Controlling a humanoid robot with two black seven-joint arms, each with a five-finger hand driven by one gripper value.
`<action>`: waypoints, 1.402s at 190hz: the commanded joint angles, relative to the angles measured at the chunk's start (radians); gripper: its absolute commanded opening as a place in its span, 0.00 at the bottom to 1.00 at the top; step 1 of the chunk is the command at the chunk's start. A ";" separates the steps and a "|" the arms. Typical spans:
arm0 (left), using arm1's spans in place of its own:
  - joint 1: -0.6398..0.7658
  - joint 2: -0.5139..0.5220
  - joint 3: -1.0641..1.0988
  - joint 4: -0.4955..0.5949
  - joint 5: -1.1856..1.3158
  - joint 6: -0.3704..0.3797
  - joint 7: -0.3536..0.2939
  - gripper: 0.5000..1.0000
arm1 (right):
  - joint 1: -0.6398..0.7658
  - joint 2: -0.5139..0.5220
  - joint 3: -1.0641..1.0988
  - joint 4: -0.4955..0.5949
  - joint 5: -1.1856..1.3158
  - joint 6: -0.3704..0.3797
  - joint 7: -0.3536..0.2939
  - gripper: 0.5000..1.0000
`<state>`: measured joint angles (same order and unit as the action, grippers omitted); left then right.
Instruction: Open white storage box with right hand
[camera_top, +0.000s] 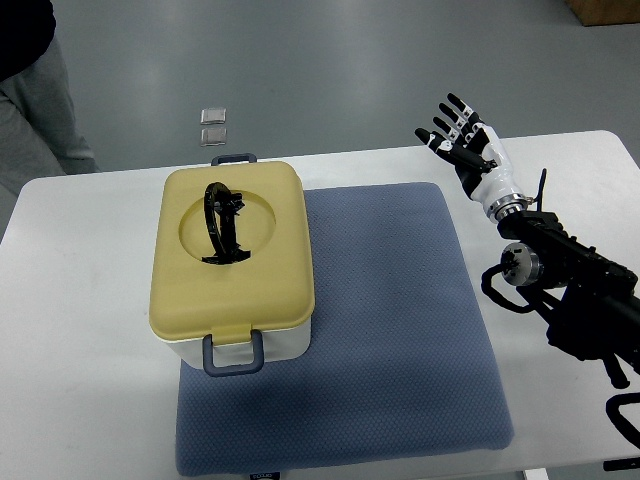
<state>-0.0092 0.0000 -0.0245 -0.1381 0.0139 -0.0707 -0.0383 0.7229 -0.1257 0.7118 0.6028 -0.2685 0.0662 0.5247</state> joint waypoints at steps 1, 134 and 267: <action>0.000 0.000 0.000 0.000 0.000 -0.001 0.000 1.00 | 0.001 0.000 0.000 0.000 0.000 0.000 0.000 0.85; -0.002 0.000 0.002 0.000 0.000 0.002 0.000 1.00 | 0.001 -0.006 -0.002 0.000 0.000 0.001 0.000 0.86; -0.003 0.000 0.000 0.000 0.000 0.002 0.000 1.00 | 0.039 -0.012 -0.006 0.002 -0.017 -0.009 -0.002 0.85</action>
<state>-0.0122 0.0000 -0.0246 -0.1381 0.0135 -0.0694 -0.0387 0.7430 -0.1354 0.7089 0.6038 -0.2722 0.0658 0.5245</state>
